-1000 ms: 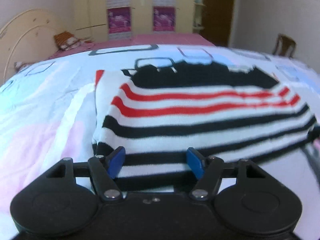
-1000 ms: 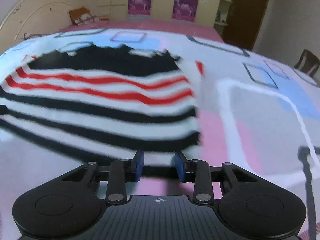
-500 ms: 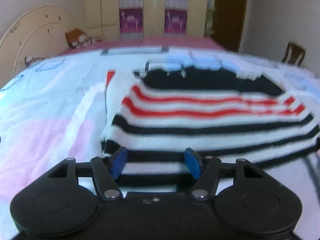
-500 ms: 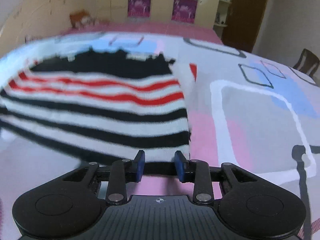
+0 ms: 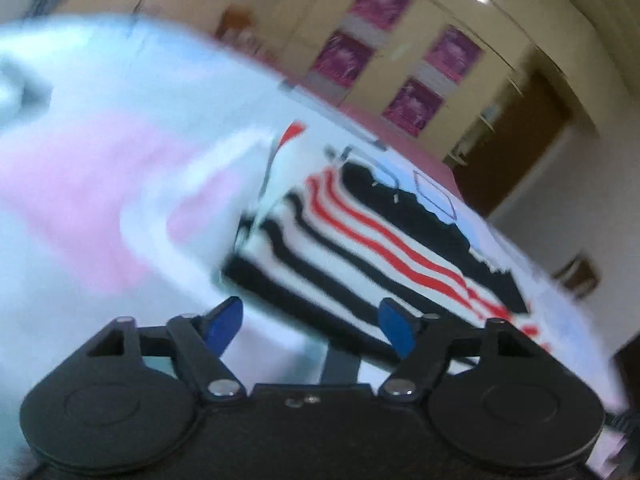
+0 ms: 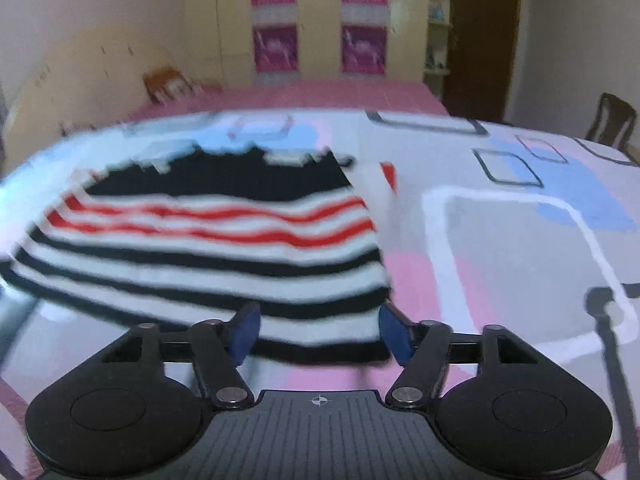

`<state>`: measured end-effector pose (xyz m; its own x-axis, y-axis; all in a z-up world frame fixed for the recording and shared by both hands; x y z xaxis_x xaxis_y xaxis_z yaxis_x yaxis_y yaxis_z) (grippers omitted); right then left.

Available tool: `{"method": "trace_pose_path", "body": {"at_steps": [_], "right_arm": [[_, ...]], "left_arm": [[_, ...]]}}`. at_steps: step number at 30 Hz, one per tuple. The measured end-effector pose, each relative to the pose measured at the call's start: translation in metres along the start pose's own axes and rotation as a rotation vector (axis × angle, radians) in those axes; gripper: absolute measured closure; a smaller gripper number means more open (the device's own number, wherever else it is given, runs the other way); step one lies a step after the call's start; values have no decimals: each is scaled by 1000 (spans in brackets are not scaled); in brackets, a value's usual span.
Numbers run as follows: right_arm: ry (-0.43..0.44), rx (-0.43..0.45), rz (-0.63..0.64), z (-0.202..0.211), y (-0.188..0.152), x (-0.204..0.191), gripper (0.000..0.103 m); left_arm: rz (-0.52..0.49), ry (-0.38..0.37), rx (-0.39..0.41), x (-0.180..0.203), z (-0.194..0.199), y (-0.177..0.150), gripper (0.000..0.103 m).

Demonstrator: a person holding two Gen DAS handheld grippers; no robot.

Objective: Fold small clothes

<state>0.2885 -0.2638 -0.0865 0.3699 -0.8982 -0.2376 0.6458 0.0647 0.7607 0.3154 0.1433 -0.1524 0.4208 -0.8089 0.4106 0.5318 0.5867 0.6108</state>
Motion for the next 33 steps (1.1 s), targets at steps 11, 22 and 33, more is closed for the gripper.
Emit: {"method": "trace_pose_path", "body": {"at_steps": [11, 22, 33], "right_arm": [[196, -28, -158, -58, 46, -38, 96], [231, -57, -125, -110, 70, -77, 96], [211, -166, -85, -144, 48, -85, 99]], "left_arm": [[258, -74, 109, 0, -50, 26, 40], [352, -158, 85, 0, -53, 50, 86], [337, -129, 48, -3, -64, 47, 86]]}}
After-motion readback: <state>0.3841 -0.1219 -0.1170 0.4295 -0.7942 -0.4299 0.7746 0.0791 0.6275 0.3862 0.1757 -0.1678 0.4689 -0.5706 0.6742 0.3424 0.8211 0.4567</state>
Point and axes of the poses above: each gripper's, at about its wrist camera, not at the fingertips, and z roughly against the way its jaws point, x to its right, y to its top, the point moved 7 cm from there along -z, roughly the way its jaws point, and after that the axes turned 10 degrees about y, right-handed, at the moved point
